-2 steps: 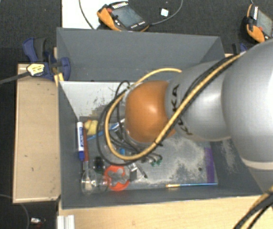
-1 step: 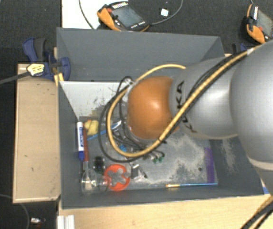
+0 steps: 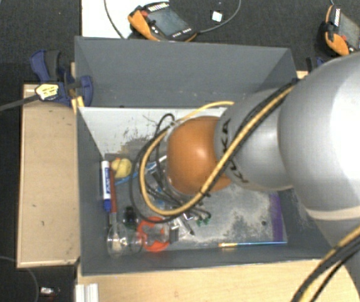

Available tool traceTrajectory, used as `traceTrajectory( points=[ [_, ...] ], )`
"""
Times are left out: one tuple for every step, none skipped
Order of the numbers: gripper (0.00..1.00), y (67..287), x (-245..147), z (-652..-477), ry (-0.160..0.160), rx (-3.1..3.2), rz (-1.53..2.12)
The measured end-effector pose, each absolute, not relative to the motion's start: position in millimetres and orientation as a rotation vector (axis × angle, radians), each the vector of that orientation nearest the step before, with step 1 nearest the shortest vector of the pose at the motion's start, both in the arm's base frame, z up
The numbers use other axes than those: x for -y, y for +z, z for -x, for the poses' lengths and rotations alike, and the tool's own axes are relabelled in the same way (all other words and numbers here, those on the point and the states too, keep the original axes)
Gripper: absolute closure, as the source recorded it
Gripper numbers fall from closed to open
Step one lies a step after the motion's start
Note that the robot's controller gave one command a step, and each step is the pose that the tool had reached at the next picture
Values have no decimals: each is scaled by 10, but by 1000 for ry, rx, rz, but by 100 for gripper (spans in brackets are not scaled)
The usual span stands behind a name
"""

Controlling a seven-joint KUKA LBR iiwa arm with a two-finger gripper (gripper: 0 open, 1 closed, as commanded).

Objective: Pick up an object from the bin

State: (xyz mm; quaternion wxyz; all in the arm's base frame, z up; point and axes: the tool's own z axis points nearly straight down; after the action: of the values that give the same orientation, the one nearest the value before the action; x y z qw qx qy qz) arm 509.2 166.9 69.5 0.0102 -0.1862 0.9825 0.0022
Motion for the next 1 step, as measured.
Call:
traceTrajectory(
  points=[
    [100,712,-1714,-5457,8,-3035,694]
  ],
)
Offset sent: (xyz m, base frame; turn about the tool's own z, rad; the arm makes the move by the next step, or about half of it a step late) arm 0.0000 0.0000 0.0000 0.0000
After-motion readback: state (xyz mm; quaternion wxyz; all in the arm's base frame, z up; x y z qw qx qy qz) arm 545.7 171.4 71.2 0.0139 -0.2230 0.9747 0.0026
